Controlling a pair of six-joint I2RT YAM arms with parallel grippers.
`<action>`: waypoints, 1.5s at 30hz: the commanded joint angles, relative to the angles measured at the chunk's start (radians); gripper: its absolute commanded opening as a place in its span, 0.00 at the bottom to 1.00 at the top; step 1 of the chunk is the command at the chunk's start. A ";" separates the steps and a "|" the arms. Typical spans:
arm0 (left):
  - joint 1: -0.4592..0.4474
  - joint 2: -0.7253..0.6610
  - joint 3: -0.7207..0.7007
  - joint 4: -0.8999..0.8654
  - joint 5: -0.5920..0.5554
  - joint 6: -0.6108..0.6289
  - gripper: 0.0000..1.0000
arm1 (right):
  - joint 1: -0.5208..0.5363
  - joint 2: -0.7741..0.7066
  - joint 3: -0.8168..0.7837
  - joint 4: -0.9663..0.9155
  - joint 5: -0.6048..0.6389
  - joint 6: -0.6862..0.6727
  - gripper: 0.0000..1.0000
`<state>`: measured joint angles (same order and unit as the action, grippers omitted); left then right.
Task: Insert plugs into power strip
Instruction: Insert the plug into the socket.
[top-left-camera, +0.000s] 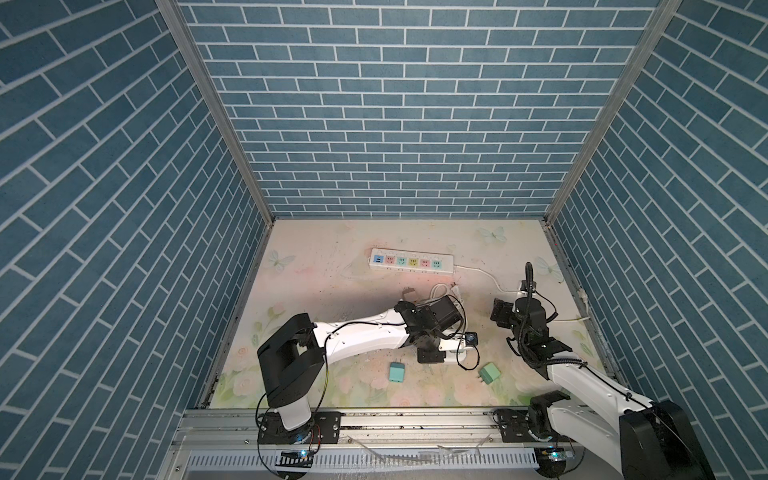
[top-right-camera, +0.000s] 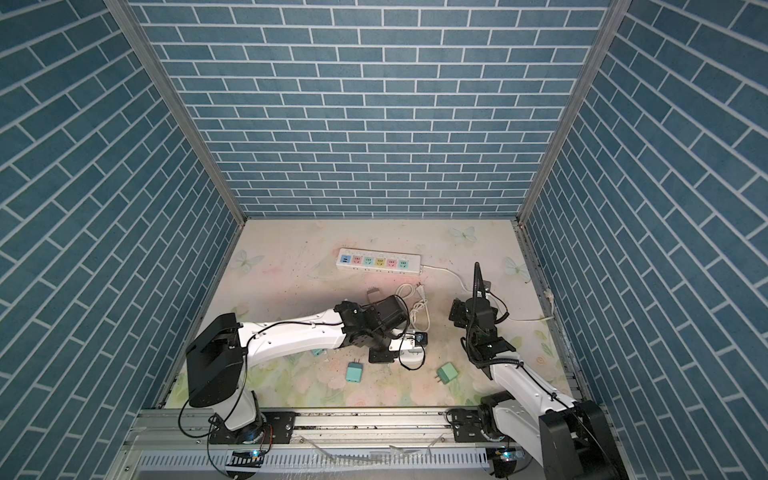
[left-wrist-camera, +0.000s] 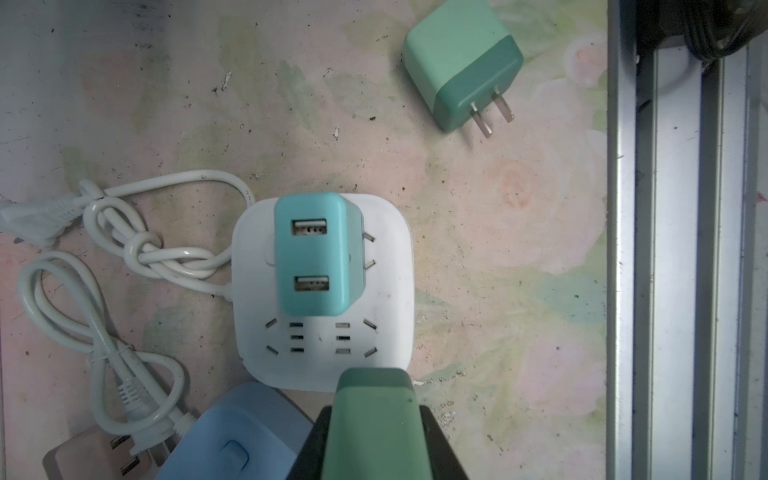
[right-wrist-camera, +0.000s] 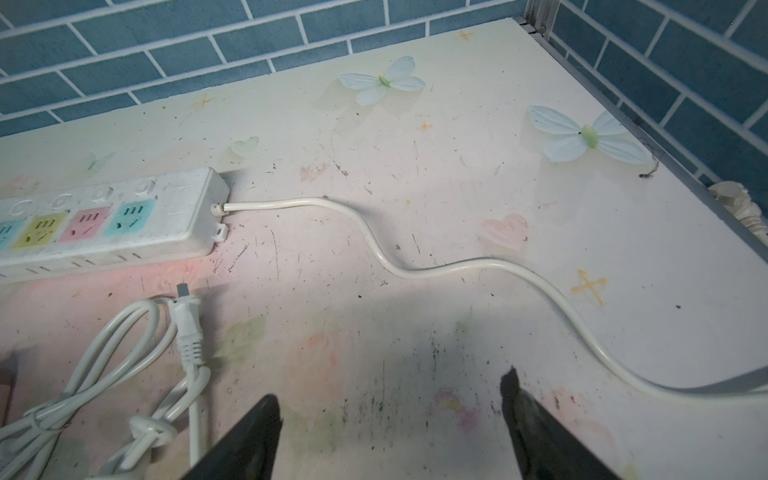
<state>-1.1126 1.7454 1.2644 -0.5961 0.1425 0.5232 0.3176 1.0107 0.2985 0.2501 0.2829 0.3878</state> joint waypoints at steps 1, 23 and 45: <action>-0.002 0.035 0.046 -0.047 0.006 0.040 0.00 | -0.002 0.003 0.026 0.000 -0.010 0.005 0.86; 0.023 0.142 0.131 -0.073 -0.003 0.088 0.00 | -0.003 0.014 0.031 0.004 -0.020 0.002 0.86; 0.055 0.204 0.147 -0.070 0.050 0.092 0.00 | -0.004 0.017 0.033 0.002 -0.024 0.002 0.86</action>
<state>-1.0679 1.9041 1.3975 -0.6468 0.1833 0.6098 0.3176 1.0233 0.2985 0.2501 0.2646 0.3878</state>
